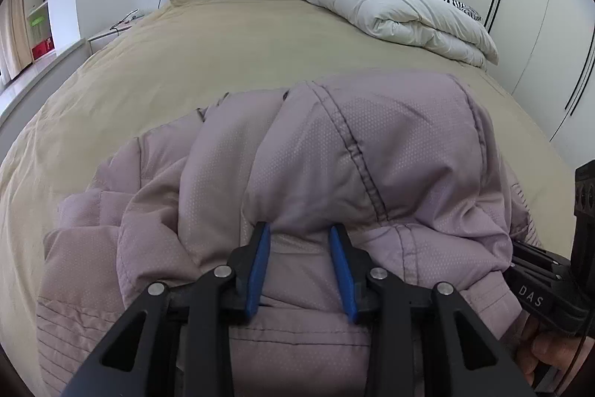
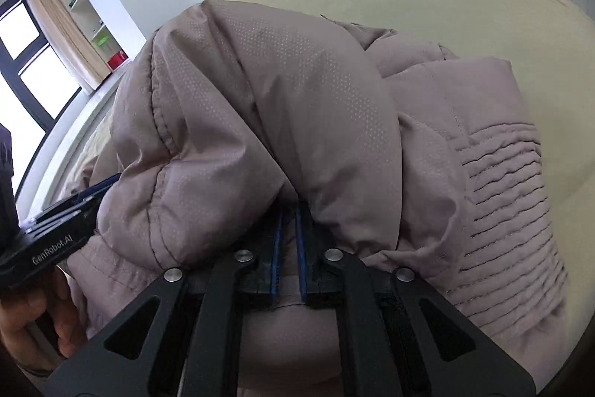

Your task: Fold large clothes

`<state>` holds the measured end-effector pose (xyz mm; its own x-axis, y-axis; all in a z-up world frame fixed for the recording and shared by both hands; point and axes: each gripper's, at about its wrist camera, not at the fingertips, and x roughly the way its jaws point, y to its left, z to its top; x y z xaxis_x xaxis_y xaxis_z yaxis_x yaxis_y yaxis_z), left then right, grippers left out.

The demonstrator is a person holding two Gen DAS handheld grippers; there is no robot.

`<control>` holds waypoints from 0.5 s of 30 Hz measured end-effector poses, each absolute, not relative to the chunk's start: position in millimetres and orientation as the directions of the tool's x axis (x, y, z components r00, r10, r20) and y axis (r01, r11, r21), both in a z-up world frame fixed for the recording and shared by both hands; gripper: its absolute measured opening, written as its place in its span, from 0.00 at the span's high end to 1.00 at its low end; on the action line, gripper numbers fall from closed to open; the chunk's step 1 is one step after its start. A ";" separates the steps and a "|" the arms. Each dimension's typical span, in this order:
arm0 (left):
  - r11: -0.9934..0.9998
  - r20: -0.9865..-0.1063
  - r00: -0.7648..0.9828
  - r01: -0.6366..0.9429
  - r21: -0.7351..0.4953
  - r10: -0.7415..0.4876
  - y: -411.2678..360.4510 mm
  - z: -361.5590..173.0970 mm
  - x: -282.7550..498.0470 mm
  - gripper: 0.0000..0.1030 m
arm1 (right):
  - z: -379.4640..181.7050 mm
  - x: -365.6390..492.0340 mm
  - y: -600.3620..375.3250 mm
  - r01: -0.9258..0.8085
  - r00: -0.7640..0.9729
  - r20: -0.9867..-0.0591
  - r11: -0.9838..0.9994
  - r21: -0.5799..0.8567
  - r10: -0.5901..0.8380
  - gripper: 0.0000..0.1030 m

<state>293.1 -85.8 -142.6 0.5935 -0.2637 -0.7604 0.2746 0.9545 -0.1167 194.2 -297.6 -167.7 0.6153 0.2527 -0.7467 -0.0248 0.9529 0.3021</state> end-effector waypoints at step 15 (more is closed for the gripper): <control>0.940 -0.741 0.586 0.274 -0.202 -0.330 -65.8 -148.5 283.7 0.64 | -66.6 210.2 -304.9 -0.080 0.740 -0.608 0.936 0.343 0.286 0.92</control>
